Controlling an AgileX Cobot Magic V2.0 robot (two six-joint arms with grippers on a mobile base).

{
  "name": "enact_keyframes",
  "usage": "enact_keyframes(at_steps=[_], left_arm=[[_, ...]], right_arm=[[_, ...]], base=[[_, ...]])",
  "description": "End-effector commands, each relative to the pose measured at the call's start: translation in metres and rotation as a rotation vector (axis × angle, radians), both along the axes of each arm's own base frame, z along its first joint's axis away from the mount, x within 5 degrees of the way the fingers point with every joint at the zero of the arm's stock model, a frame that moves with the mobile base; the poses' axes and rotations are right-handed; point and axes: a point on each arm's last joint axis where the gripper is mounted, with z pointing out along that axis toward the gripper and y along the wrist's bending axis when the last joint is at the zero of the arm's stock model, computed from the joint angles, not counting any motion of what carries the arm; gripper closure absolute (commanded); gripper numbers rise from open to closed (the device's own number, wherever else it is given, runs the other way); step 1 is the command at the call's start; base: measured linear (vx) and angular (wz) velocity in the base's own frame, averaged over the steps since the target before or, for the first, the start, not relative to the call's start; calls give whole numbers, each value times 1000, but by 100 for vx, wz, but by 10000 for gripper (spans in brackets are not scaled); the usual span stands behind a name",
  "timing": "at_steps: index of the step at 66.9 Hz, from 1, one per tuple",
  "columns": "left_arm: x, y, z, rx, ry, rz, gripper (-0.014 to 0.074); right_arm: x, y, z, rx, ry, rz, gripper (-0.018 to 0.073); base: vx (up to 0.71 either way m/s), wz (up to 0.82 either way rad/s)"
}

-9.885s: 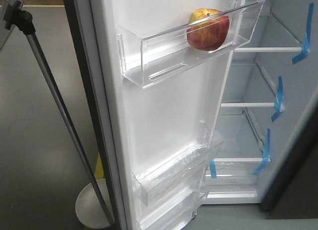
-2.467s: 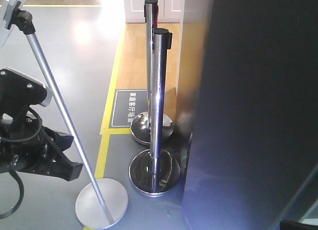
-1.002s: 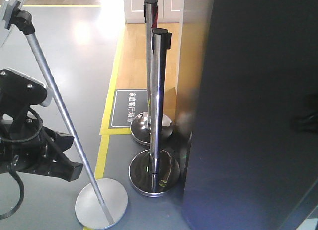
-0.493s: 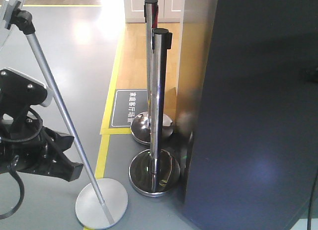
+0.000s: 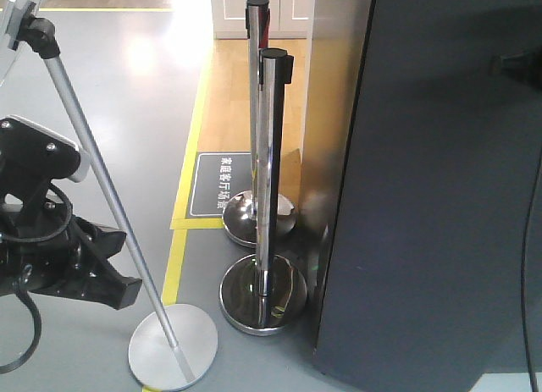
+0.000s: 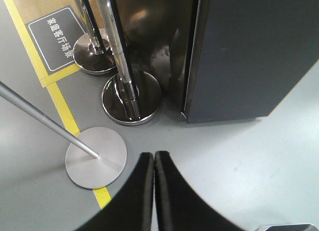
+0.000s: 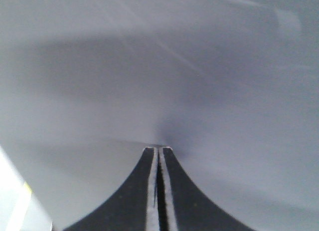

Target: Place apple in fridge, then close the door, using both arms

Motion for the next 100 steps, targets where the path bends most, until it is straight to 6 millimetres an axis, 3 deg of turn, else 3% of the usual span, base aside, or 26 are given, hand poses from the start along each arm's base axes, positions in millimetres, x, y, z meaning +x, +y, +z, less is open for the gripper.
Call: enact_keyframes(at_steps=[1, 27, 50, 70, 100], left_arm=[[1, -1, 14, -54, -78, -5, 603], [1, -1, 14, -54, -78, -5, 603], [1, -1, 14, -54, -78, -5, 603], [1, -1, 14, -54, -78, -5, 603], [1, -1, 14, -54, -78, -5, 603]], right_arm=[[11, -7, 33, -29, -173, -45, 564], [64, -14, 30, -52, -191, -41, 564], [67, -12, 28, -37, -123, -8, 564], [32, 1, 25, 51, 15, 26, 563], [-71, 26, -21, -52, 242, 96, 562]], base=[[0, 0], [0, 0], [0, 0], [0, 0], [0, 0]])
